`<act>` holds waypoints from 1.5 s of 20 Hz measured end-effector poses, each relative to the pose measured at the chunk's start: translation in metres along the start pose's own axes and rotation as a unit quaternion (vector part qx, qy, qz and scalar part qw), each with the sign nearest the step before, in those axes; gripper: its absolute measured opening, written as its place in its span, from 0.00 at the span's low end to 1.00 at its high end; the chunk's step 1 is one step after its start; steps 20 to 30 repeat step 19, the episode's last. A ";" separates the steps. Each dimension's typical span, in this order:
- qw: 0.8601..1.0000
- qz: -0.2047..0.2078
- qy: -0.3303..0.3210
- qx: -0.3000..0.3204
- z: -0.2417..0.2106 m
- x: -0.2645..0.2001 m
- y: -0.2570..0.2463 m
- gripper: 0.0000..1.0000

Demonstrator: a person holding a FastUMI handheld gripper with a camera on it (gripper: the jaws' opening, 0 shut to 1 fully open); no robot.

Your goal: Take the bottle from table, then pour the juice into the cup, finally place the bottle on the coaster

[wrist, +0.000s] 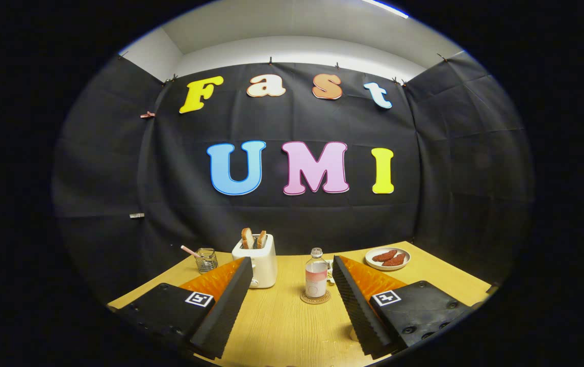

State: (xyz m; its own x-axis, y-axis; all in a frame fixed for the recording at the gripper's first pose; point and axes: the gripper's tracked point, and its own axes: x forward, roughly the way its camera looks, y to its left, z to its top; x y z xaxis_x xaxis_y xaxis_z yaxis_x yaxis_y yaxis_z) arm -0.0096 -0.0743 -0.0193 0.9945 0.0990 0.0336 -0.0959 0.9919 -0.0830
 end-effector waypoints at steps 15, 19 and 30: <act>1.000 -0.005 -0.010 0.023 0.027 -0.018 -0.043 0.99; 1.000 0.005 -0.006 0.011 0.026 -0.018 -0.045 0.99; 1.000 0.005 -0.006 0.011 0.026 -0.018 -0.045 0.99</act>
